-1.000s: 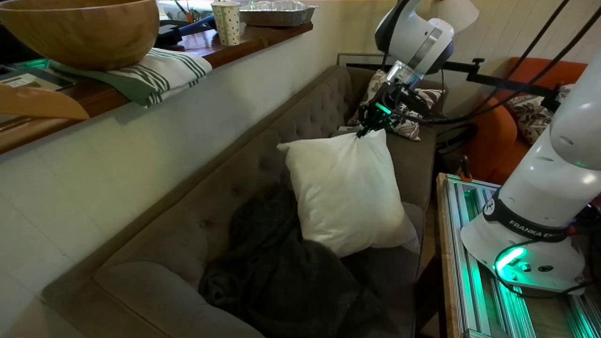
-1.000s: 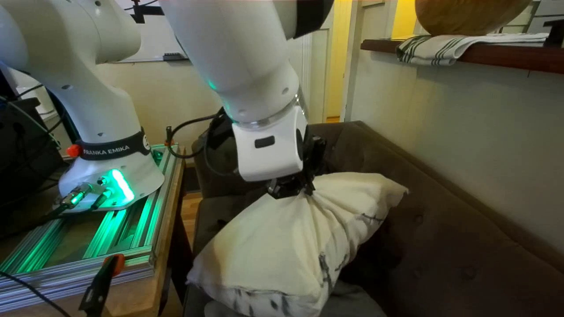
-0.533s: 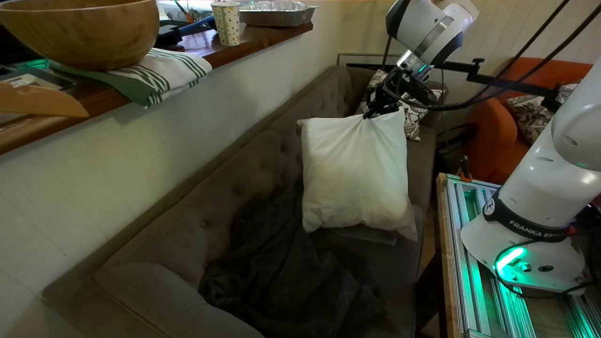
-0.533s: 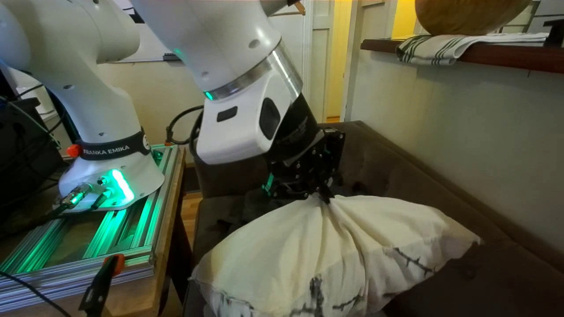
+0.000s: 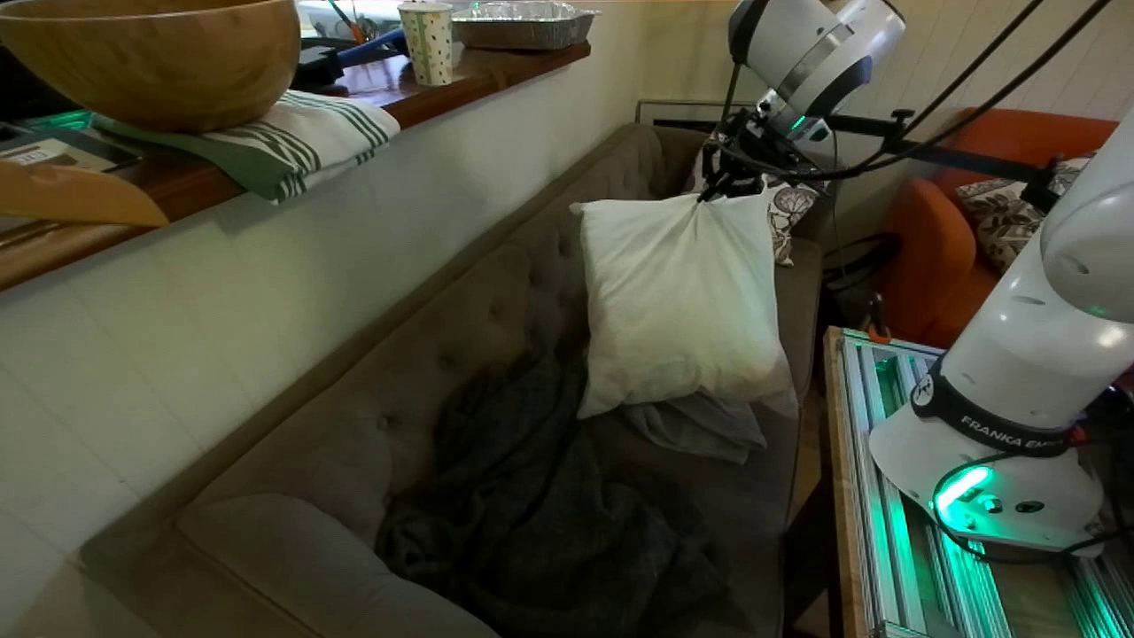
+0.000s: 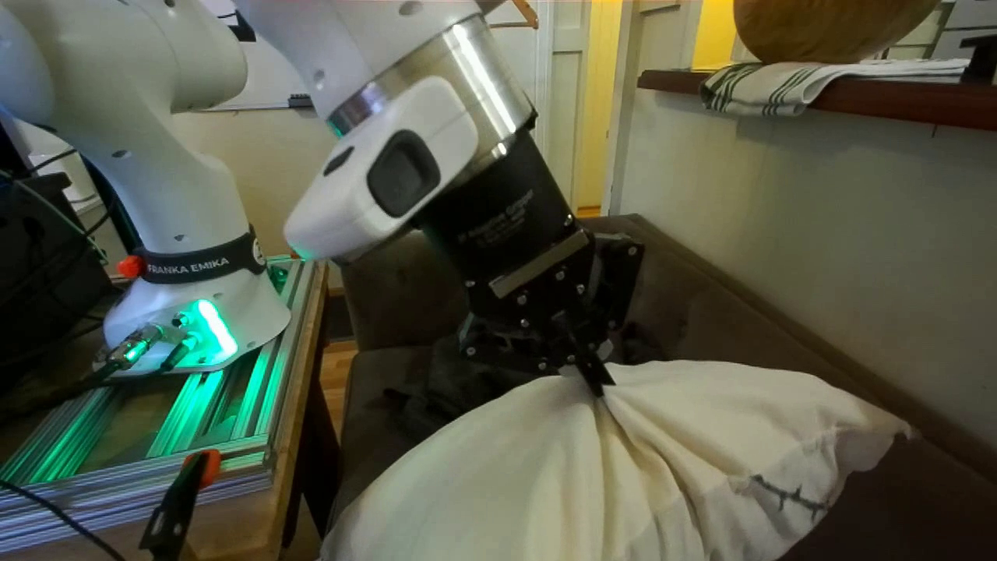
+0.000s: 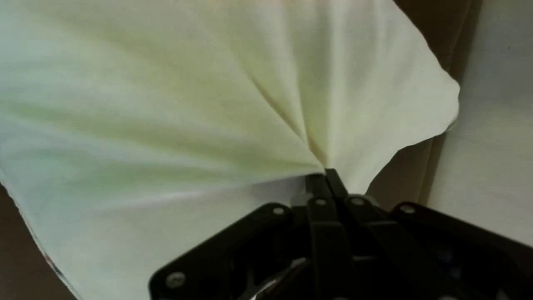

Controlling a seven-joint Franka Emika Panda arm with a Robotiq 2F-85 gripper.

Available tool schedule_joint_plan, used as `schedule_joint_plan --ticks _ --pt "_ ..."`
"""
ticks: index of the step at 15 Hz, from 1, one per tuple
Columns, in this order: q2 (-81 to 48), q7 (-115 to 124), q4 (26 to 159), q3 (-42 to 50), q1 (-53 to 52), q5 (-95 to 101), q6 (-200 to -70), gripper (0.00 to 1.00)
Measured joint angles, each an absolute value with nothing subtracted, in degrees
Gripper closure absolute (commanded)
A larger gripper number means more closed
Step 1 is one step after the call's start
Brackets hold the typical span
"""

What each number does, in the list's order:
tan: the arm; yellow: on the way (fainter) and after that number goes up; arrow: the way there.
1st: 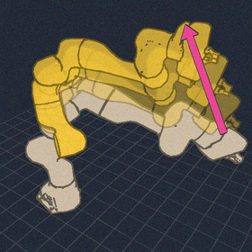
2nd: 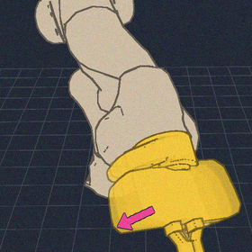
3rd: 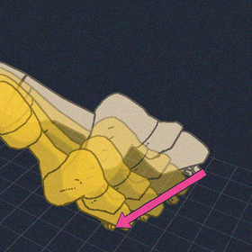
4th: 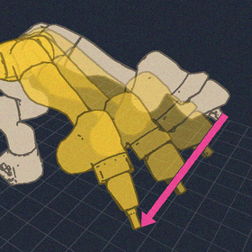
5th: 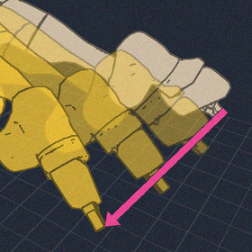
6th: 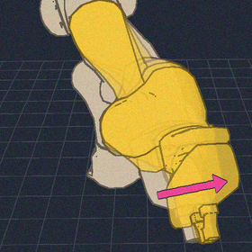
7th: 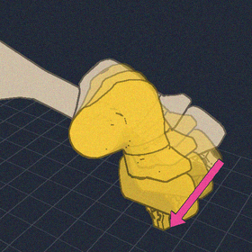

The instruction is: Shift the pillow to the right

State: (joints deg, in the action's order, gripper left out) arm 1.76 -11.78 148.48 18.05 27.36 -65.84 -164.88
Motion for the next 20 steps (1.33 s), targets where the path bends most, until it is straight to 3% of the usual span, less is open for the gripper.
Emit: schedule_joint_plan --ticks 7,8,10,15,20 --pt "1.46 3.19 149.01 16.77 26.77 -67.12 -175.51 0.96" --pt "1.01 5.25 148.80 15.96 26.16 -68.28 -177.38 0.71" --pt "-1.22 9.73 146.93 14.01 24.51 -71.00 -182.08 0.66" --pt "-10.54 20.75 140.51 10.86 17.45 -74.05 -193.13 0.33" --pt "-15.75 20.97 141.47 8.85 11.97 -73.81 -181.10 0.01"
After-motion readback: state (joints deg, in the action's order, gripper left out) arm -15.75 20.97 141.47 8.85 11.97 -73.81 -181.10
